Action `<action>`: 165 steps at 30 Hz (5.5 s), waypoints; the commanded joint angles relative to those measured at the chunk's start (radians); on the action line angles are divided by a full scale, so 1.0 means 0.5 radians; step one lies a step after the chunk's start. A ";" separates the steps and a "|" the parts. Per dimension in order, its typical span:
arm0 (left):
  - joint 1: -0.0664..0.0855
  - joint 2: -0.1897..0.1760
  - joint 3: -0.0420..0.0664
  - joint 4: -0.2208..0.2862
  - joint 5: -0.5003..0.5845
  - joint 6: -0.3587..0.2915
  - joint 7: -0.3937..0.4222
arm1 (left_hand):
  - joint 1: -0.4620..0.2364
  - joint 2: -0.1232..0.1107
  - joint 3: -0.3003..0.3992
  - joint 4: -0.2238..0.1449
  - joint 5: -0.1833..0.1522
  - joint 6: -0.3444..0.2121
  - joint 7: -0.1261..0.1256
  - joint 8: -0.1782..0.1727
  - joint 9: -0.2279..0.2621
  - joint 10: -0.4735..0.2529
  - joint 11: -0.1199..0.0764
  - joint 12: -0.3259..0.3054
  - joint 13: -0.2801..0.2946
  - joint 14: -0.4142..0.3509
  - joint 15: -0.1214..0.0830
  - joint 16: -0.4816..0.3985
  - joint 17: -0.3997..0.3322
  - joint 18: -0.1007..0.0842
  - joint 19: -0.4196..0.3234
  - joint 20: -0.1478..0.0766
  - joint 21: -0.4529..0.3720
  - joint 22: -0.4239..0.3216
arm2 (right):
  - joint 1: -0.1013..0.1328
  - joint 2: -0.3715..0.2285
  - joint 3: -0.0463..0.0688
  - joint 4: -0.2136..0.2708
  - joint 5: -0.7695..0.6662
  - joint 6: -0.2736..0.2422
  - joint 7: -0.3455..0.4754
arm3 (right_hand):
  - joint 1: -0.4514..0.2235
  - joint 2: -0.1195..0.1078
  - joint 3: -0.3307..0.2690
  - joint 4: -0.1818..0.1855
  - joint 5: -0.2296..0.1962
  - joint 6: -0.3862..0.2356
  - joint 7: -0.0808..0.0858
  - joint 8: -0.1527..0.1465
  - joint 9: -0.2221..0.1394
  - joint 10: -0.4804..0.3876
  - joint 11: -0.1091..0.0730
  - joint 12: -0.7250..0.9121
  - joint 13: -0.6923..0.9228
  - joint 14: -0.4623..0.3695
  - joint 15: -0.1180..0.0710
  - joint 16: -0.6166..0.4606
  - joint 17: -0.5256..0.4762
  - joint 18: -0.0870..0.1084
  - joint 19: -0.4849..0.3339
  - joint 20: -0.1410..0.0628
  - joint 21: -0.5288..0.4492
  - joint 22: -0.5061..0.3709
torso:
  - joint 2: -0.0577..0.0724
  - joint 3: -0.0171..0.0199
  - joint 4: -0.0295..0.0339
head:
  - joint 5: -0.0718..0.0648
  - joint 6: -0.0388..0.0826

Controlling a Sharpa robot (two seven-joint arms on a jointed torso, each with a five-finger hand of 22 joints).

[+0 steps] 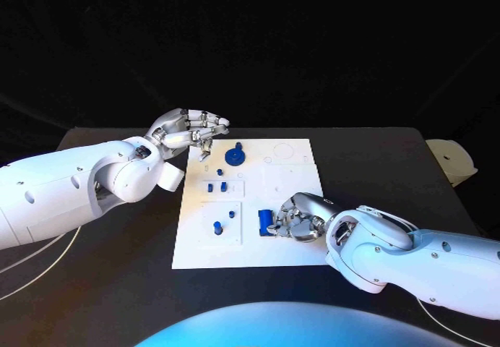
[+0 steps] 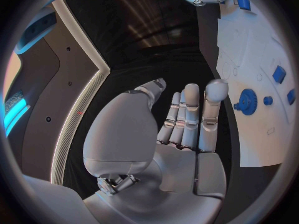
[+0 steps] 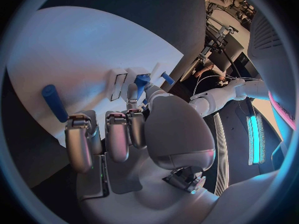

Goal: Assemble the parts on the task board

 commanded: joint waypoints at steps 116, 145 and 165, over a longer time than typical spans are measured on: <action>0.001 -0.021 0.001 0.036 0.010 0.031 0.032 | 0.005 0.016 -0.003 0.022 0.008 -0.018 0.047 0.023 0.003 -0.024 -0.001 0.021 -0.005 -0.010 0.006 -0.008 -0.004 0.005 -0.004 0.000 -0.011 -0.007 | -0.052 -0.278 0.008 0.121 -0.296 -0.288 -0.090 | 0.101 -0.117 0.862 -0.477 0.229 -0.119 0.052 -0.066 0.065 0.017 0.032 -0.116 0.309 0.167 0.027 -0.014 0.350 -0.013 0.209 0.016 0.009 0.526 | 0.000 -0.0011 -0.003 | -0.054 -0.003; 0.001 -0.030 0.001 0.050 0.008 0.031 0.028 | 0.005 0.016 -0.003 0.022 0.008 -0.018 0.047 0.023 0.003 -0.024 -0.001 0.021 -0.005 -0.010 0.006 -0.008 -0.004 0.005 -0.004 0.000 -0.011 -0.007 | -0.068 -0.057 0.005 -0.035 0.027 -0.077 -0.114 | -0.237 -0.135 0.740 -0.268 0.233 -0.047 0.015 -0.039 0.069 0.024 0.002 -0.111 0.317 0.166 0.002 -0.020 0.340 -0.013 0.209 -0.007 0.009 0.526 | 0.000 0.0008 -0.007 | -0.043 -0.027; 0.001 -0.036 0.001 0.051 0.007 0.036 0.017 | 0.009 0.018 -0.003 0.024 0.009 -0.022 0.047 0.029 0.003 -0.028 -0.001 0.025 -0.006 -0.010 0.006 -0.008 -0.004 0.006 -0.005 0.000 -0.015 -0.012 | -0.068 -0.041 0.005 -0.015 0.010 -0.158 -0.104 | -0.275 -0.123 0.714 -0.221 0.194 -0.031 0.007 -0.023 0.073 0.039 -0.004 -0.085 0.333 0.167 -0.004 -0.019 0.343 -0.013 0.209 -0.013 0.009 0.526 | 0.000 -0.0001 -0.004 | -0.038 -0.027</action>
